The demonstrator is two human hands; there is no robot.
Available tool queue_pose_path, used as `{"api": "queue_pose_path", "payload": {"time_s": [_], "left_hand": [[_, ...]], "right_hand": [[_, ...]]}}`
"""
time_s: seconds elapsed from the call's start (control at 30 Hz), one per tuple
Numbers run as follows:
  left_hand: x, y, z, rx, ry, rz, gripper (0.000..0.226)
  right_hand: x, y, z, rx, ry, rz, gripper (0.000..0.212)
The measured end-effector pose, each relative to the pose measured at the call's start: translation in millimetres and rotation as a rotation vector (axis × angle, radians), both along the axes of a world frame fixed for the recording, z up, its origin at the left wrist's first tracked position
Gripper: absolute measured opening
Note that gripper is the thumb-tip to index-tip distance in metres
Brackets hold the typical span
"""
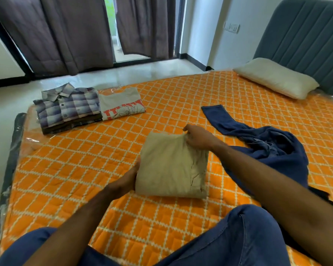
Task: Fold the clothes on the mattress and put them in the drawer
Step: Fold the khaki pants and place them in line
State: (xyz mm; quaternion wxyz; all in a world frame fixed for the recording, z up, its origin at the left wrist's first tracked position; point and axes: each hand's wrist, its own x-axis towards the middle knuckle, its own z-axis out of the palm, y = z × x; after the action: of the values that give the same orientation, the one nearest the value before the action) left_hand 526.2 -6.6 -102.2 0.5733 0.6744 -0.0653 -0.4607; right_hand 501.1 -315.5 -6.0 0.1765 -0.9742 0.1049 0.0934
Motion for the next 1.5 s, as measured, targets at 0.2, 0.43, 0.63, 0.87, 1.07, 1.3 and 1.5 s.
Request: {"api": "queue_pose_path", "payload": {"time_s": [0.2,0.43,0.63,0.87,1.07,1.3,1.5], "left_hand": [[6,-23,-8,0.145,-0.202,0.041,0.08],[12,-48,-44,0.632,-0.814,0.036,0.068],[34,-54,-44,0.303,-0.237,0.199,0.09],[11,-73,61,0.058,-0.412,0.086,0.05],[-7,-103,159,0.377,-1.069,-0.335,0.037],[-45,-74,71,0.669,-1.163,-0.507,0.05],[1,6,10,0.734,-0.945,0.015,0.062]], "right_hand": [[-43,76,-110,-0.185,0.023,-0.029,0.096],[-64,86,-168,-0.156,-0.162,-0.192,0.082],[-54,71,-156,0.087,0.038,-0.168,0.087],[-47,73,-91,0.735,-0.086,-0.346,0.086],[-55,87,-36,1.769,-0.104,-0.59,0.059],[-95,61,-111,1.528,0.048,-0.915,0.066],[-86,82,-110,1.331,0.012,-0.814,0.047]]}}
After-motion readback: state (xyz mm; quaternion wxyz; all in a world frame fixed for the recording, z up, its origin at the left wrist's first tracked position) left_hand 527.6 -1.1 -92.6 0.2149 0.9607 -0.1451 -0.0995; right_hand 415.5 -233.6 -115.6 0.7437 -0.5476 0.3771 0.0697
